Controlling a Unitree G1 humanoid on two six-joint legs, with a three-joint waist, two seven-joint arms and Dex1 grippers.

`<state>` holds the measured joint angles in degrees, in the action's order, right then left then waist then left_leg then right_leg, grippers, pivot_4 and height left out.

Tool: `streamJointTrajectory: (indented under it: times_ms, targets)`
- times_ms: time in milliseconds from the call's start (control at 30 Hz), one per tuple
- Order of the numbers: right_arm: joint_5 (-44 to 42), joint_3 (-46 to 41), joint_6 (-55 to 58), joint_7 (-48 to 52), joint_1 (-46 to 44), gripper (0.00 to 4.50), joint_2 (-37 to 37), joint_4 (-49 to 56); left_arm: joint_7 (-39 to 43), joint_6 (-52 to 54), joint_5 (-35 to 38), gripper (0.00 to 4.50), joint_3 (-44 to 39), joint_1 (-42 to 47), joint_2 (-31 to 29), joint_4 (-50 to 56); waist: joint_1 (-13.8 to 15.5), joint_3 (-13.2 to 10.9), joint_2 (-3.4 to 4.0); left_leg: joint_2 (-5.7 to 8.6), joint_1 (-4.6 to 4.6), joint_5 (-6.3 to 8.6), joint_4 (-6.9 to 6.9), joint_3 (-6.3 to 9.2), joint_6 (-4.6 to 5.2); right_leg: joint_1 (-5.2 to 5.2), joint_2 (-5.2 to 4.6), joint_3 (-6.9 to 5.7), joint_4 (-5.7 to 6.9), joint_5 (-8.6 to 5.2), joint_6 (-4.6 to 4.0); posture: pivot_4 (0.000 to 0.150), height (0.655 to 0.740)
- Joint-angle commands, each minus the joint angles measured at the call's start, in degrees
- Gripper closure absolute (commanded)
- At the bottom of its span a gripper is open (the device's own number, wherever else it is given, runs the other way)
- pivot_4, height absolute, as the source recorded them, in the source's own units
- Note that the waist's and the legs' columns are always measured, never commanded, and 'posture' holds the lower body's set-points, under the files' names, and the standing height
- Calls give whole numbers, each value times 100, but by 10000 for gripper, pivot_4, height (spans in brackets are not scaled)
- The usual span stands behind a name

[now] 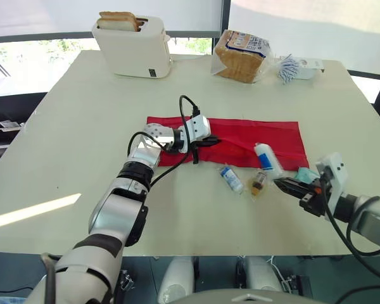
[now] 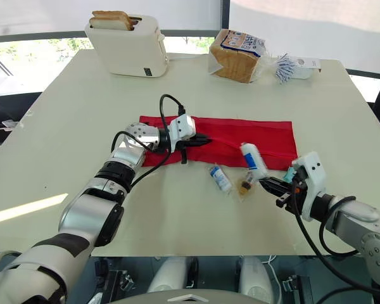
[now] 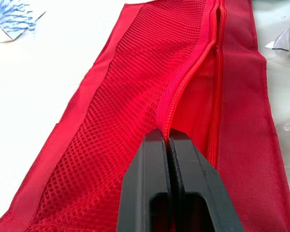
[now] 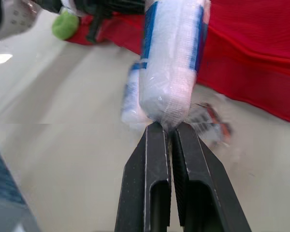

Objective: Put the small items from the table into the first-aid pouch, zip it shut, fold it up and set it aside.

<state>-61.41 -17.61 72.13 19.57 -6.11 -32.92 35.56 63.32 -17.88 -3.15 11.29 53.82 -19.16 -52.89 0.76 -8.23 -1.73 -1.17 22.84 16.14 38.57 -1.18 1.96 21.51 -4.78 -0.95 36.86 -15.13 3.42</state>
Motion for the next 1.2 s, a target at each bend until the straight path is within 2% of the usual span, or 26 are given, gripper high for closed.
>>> streamJointTrajectory:
  times_ms: [33, 300, 567, 1000, 1200]
  targets:
    - [-447, 328, 719, -551, -800, 43636, 249, -572, -14, -62, 139, 45000, -124, 162, 71, 60, -6, 0, 0, 0, 1, 0, 0, -1, 0, 0, 0, 0, 0, 0, 0, 1500, 7400]
    - [-190, 826, 1447, -1097, -1884, 43636, 772, -1775, -2, 64, 242, 45000, -131, 47, 165, 333, 6, 0, 1, 2, 8, 0, -1, -1, 0, 7, 0, 0, 3, 0, 0, 1500, 7400]
    - [420, 826, 1370, -1178, -2518, 43636, 1203, -2763, 16, 260, 270, 45000, -73, -164, 196, 780, -69, 1, 3, 0, 8, -1, -2, -2, -1, 11, 2, 3, 7, 0, 0, 1500, 7400]
    - [1588, 910, 262, -1427, -3318, 43636, 2499, -3621, 130, 588, 248, 45000, 72, -549, 290, 1454, -158, 2, 6, 0, 8, -11, -6, -3, -19, 11, 2, 3, 19, 1, 0, 1500, 7400]
    - [2173, 1204, -334, -1222, -3447, 43636, 2713, -3958, 128, 652, 231, 45000, 98, -545, 335, 1487, -161, 1, 8, 0, 8, -14, -7, -3, -24, 12, 2, 3, 21, 1, 0, 1500, 7400]
